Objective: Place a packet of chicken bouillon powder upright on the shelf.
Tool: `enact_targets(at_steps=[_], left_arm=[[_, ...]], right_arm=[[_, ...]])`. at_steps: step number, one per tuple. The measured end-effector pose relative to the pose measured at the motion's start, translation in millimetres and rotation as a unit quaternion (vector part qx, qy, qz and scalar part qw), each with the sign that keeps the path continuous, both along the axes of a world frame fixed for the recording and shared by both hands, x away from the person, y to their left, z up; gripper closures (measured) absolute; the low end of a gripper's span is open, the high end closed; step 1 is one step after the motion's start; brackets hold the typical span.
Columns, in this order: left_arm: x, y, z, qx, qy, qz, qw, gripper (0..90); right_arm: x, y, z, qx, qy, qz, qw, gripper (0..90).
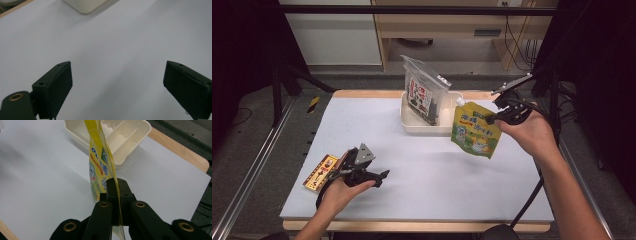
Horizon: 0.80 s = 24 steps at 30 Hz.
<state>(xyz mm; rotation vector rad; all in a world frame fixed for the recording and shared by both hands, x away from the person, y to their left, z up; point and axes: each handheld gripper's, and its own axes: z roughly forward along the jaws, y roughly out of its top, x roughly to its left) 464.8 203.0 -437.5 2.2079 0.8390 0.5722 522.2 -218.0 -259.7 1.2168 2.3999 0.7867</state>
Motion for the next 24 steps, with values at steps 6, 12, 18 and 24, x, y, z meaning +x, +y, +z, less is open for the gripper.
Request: enact_targets(at_steps=[6,12,18,24], left_arm=[[-2.9,5.2,-7.2,0.005,0.006,0.008,0.9999,8.2],[-3.0,6.9,-9.4,0.002,0.005,0.011,0.9999,8.3],[-3.2,7.3,-10.9,0.004,0.006,0.009,0.9999,8.3],[-3.1,9.1,-11.7,0.002,0.006,0.012,0.9999,8.4]], right_arm=[[5.7,-3.0,10.1,0.009,-0.010,-0.015,0.9998,90.0],[11.5,-5.1,14.7,0.015,-0.013,-0.029,0.9994,90.0],[19.1,-7.1,15.9,0.033,-0.013,-0.043,0.9984,90.0],[28.1,-5.7,17.7,0.046,-0.018,-0.060,0.9970,90.0]])
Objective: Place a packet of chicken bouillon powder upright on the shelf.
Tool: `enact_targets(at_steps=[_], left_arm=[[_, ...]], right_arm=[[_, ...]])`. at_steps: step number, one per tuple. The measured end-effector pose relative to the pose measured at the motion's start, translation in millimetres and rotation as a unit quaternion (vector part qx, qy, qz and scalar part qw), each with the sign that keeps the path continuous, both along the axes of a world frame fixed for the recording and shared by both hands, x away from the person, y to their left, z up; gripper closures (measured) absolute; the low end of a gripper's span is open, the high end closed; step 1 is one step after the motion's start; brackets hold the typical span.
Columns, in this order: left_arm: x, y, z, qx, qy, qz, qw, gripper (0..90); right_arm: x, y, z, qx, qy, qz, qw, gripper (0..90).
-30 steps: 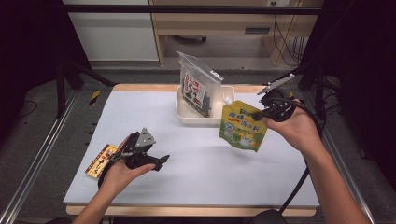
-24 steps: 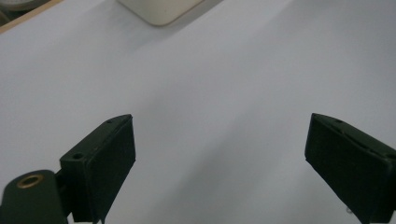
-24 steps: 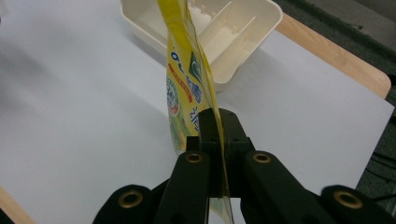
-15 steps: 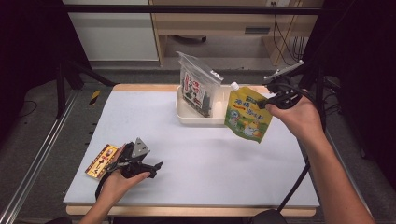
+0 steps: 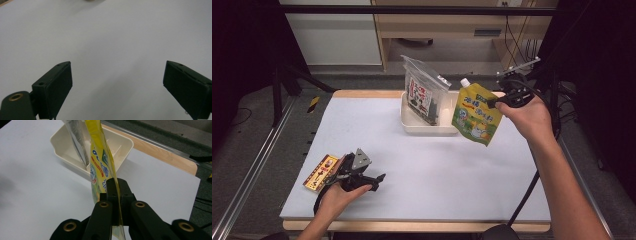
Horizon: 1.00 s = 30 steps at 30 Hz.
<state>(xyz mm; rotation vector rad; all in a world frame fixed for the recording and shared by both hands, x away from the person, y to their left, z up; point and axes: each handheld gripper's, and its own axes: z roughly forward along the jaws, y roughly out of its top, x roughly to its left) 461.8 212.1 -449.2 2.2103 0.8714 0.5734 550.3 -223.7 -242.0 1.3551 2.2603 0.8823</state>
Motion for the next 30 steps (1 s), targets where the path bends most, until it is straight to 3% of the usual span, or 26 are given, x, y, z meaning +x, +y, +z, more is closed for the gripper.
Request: enact_targets(at_steps=[6,17,30], left_arm=[[-0.4,-0.4,-0.8,-0.003,0.000,0.000,1.0000,8.4],[-0.3,-0.4,-1.1,-0.002,0.000,-0.003,1.0000,8.4],[-0.6,-1.1,-1.5,-0.002,-0.001,-0.004,1.0000,8.5]], right_arm=[[10.2,0.5,2.9,0.016,-0.005,-0.022,0.9996,90.0],[29.8,3.2,5.9,0.021,-0.016,-0.059,0.9979,90.0],[40.6,10.8,8.0,0.028,-0.022,-0.078,0.9963,90.0]])
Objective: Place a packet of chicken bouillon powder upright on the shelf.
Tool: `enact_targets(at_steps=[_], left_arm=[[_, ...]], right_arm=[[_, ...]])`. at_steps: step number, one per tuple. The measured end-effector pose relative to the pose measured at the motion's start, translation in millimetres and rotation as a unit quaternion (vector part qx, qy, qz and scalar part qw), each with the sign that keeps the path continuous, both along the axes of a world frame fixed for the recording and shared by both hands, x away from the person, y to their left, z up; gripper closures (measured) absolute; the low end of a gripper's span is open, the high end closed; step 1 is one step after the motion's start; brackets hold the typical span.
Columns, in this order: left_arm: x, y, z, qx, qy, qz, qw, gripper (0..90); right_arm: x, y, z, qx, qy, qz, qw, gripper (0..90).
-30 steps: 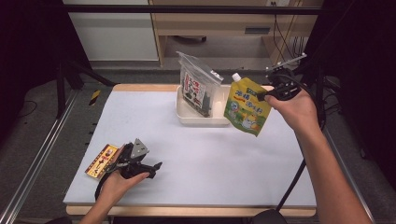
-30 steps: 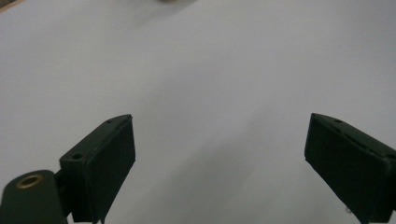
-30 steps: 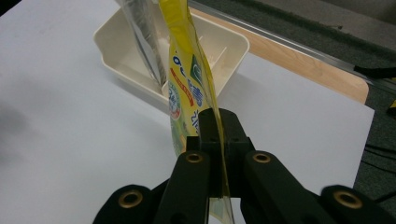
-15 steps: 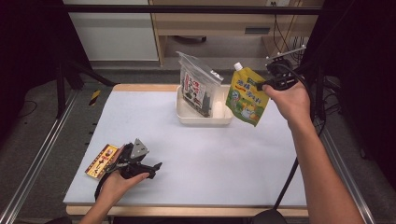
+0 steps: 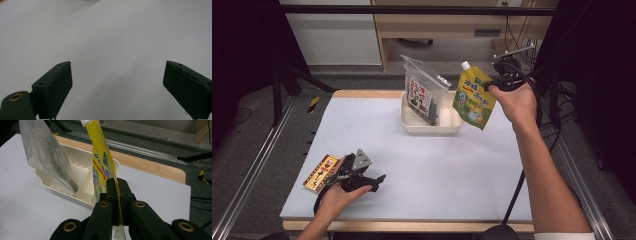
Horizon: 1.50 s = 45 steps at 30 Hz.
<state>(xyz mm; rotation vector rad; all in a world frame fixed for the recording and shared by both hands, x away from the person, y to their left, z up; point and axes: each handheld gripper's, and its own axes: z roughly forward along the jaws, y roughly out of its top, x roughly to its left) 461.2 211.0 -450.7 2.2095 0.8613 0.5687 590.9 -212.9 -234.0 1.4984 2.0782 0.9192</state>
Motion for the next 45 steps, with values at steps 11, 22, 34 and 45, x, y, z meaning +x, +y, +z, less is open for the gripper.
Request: enact_targets(at_steps=[11,22,34,45], left_arm=[[-0.2,0.2,0.5,0.002,0.000,-0.001,1.0000,8.5],[-0.5,0.4,1.1,0.001,-0.001,-0.003,1.0000,8.5],[-0.8,-0.4,1.3,0.001,-0.002,-0.004,1.0000,8.6],[-0.8,-0.4,1.2,0.002,0.001,-0.007,1.0000,8.6]], right_arm=[[9.5,16.1,6.0,-0.005,-0.009,-0.009,0.9999,90.0],[20.9,35.5,3.8,-0.007,-0.014,-0.022,0.9996,90.0],[25.1,42.0,0.8,-0.003,-0.019,-0.033,0.9993,90.0],[39.3,52.4,-7.4,0.020,0.001,-0.062,0.9979,90.0]])
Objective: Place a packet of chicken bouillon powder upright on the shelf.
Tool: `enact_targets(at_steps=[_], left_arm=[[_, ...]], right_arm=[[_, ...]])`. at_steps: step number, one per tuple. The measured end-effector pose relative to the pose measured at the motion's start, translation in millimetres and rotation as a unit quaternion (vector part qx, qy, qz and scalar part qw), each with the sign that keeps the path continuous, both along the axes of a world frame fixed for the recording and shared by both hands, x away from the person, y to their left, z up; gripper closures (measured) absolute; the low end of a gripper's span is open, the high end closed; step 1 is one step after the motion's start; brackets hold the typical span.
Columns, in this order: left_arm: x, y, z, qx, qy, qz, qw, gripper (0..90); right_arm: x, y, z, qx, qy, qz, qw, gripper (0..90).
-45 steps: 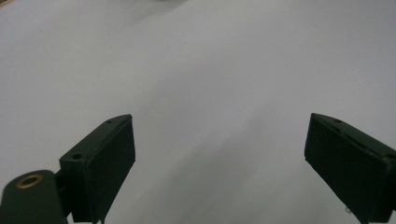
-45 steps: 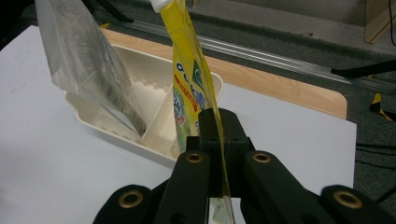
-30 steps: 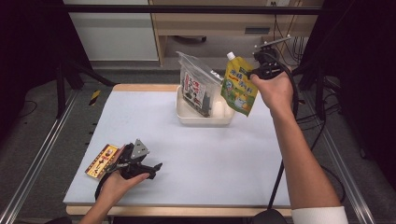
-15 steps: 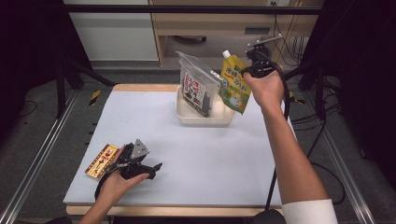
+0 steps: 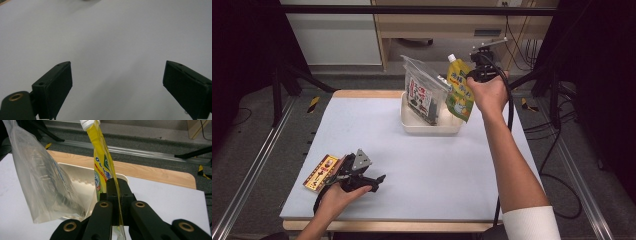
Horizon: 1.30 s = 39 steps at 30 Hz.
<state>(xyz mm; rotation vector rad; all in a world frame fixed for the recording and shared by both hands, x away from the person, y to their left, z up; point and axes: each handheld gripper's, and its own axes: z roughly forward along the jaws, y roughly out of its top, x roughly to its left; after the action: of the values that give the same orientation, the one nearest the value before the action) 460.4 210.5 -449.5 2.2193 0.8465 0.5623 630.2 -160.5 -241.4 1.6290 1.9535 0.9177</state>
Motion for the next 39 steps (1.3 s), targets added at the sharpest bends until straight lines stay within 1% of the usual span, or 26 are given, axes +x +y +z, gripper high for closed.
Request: enact_targets(at_steps=[5,9,11,13,19,21,25,33,39], left_arm=[[-0.5,-1.1,-0.3,0.001,0.001,-0.002,1.0000,8.5],[-0.3,-1.1,-0.5,0.000,0.001,-0.002,1.0000,8.6],[-0.2,-1.1,-0.7,0.001,0.001,-0.003,1.0000,8.6],[-0.2,-1.2,-0.7,0.001,0.001,-0.003,1.0000,8.6],[-0.1,-1.8,-1.4,0.004,0.003,-0.005,1.0000,8.6],[-0.2,-1.7,-0.9,0.006,0.002,-0.007,1.0000,8.6],[0.0,-2.0,-1.2,0.004,0.002,-0.006,1.0000,8.5],[-0.2,-2.7,-1.3,0.004,0.003,-0.008,1.0000,8.6],[-0.3,-3.2,-1.4,0.005,0.003,-0.009,0.9999,8.6]], right_arm=[[7.9,4.1,-4.8,0.010,0.013,-0.013,0.9998,90.0],[13.0,6.8,-8.3,0.012,0.016,-0.020,0.9996,90.0],[15.5,8.4,-9.8,0.018,0.022,-0.023,0.9993,90.0],[17.8,9.4,-11.8,0.020,0.021,-0.021,0.9994,90.0],[22.9,15.2,-15.3,0.034,0.027,-0.020,0.9988,90.0],[24.5,17.0,-16.8,0.039,0.026,-0.021,0.9987,90.0],[26.5,19.9,-17.8,0.049,0.027,-0.025,0.9981,90.0],[27.8,17.8,-15.8,0.043,0.031,-0.033,0.9981,90.0],[29.9,18.5,-12.4,0.029,0.028,-0.037,0.9985,89.9]])
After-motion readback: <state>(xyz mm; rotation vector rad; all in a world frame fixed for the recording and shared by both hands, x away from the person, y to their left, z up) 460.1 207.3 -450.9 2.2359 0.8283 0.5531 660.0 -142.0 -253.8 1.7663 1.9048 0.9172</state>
